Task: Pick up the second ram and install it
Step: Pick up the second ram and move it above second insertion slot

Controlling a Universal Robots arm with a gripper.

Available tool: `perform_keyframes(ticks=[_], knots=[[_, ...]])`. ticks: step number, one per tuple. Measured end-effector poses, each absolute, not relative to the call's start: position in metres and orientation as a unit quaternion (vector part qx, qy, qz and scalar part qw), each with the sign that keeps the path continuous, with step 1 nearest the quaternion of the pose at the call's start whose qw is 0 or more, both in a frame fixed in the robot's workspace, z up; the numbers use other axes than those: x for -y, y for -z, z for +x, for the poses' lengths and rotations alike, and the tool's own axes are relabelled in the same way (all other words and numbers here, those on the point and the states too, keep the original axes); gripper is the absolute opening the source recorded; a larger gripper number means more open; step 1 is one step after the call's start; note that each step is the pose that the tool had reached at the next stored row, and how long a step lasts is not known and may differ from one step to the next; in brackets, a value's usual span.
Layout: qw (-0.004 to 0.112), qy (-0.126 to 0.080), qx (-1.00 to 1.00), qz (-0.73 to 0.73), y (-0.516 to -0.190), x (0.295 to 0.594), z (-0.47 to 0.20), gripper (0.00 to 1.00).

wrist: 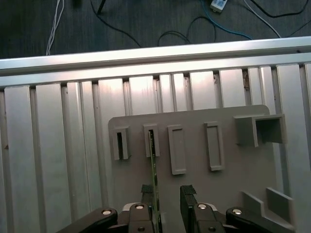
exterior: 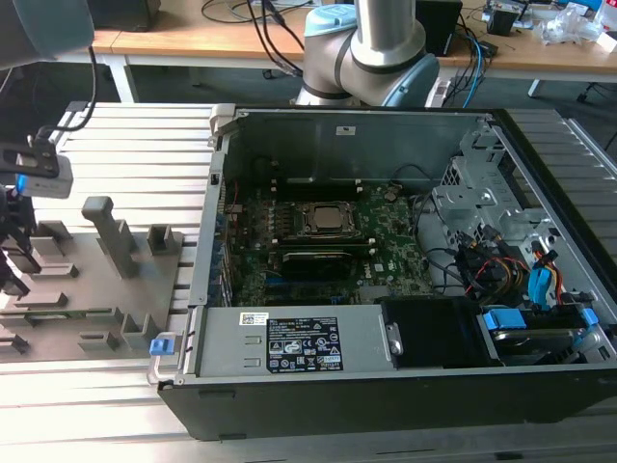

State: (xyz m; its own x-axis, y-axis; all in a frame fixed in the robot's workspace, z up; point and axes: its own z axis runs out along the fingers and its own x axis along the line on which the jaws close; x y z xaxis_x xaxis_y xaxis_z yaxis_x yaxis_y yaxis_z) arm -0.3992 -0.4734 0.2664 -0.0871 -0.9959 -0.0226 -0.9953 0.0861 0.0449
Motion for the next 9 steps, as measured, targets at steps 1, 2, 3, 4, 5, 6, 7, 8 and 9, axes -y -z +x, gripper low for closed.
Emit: perform_keyframes(ticks=[1,2,3,4,5,6,7,8,9], knots=[[0.007,0.024,0.737,0.676,-0.2659,0.4734,-0.3992,0.36],[0.007,0.024,0.737,0.676,-0.2652,0.4734,-0.3992,0.36],[0.007,0.024,0.736,0.676,-0.2646,0.4734,-0.3992,0.36],[0.007,0.024,0.736,0.676,-0.2634,0.4734,-0.3991,0.36],[0.007,0.024,0.736,0.676,-0.2628,0.4734,-0.3991,0.36],[0.007,0.024,0.736,0.676,-0.2623,0.4734,-0.3991,0.36],[0.007,0.024,0.736,0.676,-0.2616,0.4734,-0.3991,0.36],[0.007,0.024,0.736,0.676,-0.2608,0.4734,-0.3991,0.36],[0.007,0.024,0.736,0.676,-0.2603,0.4734,-0.3991,0.36]])
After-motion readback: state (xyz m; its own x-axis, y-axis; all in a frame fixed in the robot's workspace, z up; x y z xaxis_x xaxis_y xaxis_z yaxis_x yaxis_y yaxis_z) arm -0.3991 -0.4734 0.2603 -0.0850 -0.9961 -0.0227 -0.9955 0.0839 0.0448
